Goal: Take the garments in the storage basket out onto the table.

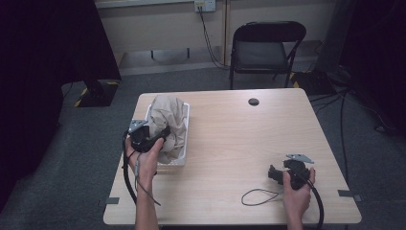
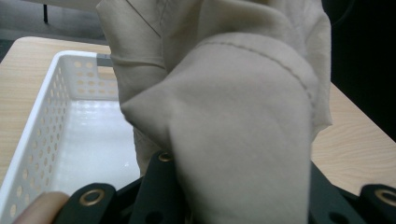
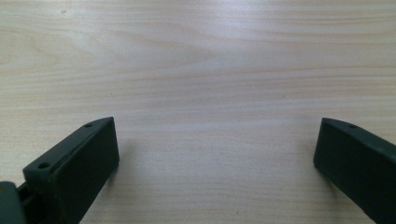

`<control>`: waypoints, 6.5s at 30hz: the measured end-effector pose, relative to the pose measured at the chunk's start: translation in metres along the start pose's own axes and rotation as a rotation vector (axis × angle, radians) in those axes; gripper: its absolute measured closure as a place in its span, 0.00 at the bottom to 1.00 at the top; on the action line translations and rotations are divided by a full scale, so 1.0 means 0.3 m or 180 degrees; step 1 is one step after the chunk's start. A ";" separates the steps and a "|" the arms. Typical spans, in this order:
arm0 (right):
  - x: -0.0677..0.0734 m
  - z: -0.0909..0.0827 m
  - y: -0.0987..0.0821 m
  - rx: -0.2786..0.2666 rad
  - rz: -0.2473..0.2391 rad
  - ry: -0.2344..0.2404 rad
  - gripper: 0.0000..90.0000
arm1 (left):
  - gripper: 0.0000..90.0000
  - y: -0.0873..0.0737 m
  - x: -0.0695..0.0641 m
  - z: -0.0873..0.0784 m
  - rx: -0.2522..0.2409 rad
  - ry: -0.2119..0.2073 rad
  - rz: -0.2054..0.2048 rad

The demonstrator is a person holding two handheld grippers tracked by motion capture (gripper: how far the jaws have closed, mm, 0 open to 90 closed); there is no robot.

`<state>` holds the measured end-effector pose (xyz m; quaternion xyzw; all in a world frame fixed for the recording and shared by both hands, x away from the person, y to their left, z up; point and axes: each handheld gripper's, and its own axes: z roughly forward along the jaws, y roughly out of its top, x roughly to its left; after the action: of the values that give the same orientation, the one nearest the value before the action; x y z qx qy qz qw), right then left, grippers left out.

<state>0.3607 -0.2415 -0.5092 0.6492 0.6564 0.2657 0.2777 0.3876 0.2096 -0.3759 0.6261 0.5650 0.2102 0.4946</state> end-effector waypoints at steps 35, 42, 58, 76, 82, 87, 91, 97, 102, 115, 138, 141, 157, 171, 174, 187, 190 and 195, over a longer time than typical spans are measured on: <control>0.000 0.000 0.000 0.0000 0.0001 0.0000 0.00 | 0.81 -0.036 -0.155 -0.052 -0.0147 -0.0289 0.0212; 0.000 0.000 0.000 -0.0001 0.0001 0.0000 0.00 | 0.81 -0.045 -0.197 -0.042 -0.0155 -0.0377 0.0224; 0.000 0.000 0.000 0.0000 0.0001 0.0001 0.00 | 0.81 -0.026 -0.293 0.023 -0.0092 -0.0523 0.0381; 0.000 0.000 0.000 0.0001 -0.0001 0.0001 0.00 | 0.81 -0.020 -0.396 0.113 0.0014 -0.0728 0.0551; 0.000 0.000 0.000 0.0000 -0.0003 0.0000 0.00 | 0.81 -0.025 -0.421 0.156 0.0076 -0.0819 0.0583; 0.000 0.000 0.000 0.0000 -0.0001 0.0001 0.00 | 0.81 -0.039 -0.436 0.192 0.0138 -0.0835 0.0578; 0.000 0.000 0.000 -0.0002 -0.0003 0.0000 0.00 | 0.81 -0.048 -0.450 0.219 0.0177 -0.0860 0.0577; 0.000 0.000 0.000 -0.0001 -0.0003 0.0000 0.00 | 0.81 -0.062 -0.460 0.265 0.0267 -0.0850 0.0567; 0.000 0.000 0.000 -0.0001 -0.0003 0.0001 0.00 | 0.81 -0.073 -0.468 0.299 0.0292 -0.0856 0.0563; 0.000 0.000 0.000 -0.0002 -0.0004 -0.0002 0.00 | 0.81 -0.074 -0.464 0.365 0.0437 -0.0827 0.0509; 0.000 0.000 0.000 -0.0002 -0.0001 0.0000 0.00 | 0.81 -0.136 -0.488 0.477 0.0668 -0.0809 0.0452; 0.000 0.000 0.000 0.0000 -0.0001 0.0000 0.00 | 0.81 -0.149 -0.484 0.491 0.0728 -0.0807 0.0440; 0.000 0.000 0.000 -0.0001 0.0000 0.0001 0.00 | 0.80 -0.204 -0.493 0.546 0.0899 -0.0703 0.0462; 0.000 0.000 0.000 -0.0001 0.0000 0.0001 0.00 | 0.78 -0.258 -0.498 0.597 0.1027 -0.0517 0.0484; 0.000 0.000 0.000 -0.0001 -0.0001 0.0000 0.00 | 0.76 -0.264 -0.497 0.604 0.1032 -0.0518 0.0494; 0.000 0.000 0.000 -0.0001 0.0000 0.0000 0.00 | 0.55 -0.283 -0.500 0.622 0.1063 -0.0544 0.0510; 0.000 0.000 0.000 -0.0001 0.0001 0.0001 0.00 | 0.43 -0.289 -0.501 0.627 0.1073 -0.0517 0.0524; 0.000 0.000 0.000 0.0000 0.0000 0.0000 0.00 | 0.31 -0.297 -0.505 0.636 0.1079 -0.0535 0.0586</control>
<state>0.3607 -0.2415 -0.5093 0.6492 0.6564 0.2658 0.2777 0.4586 -0.0133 -0.4882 0.7647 0.4894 0.1034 0.4062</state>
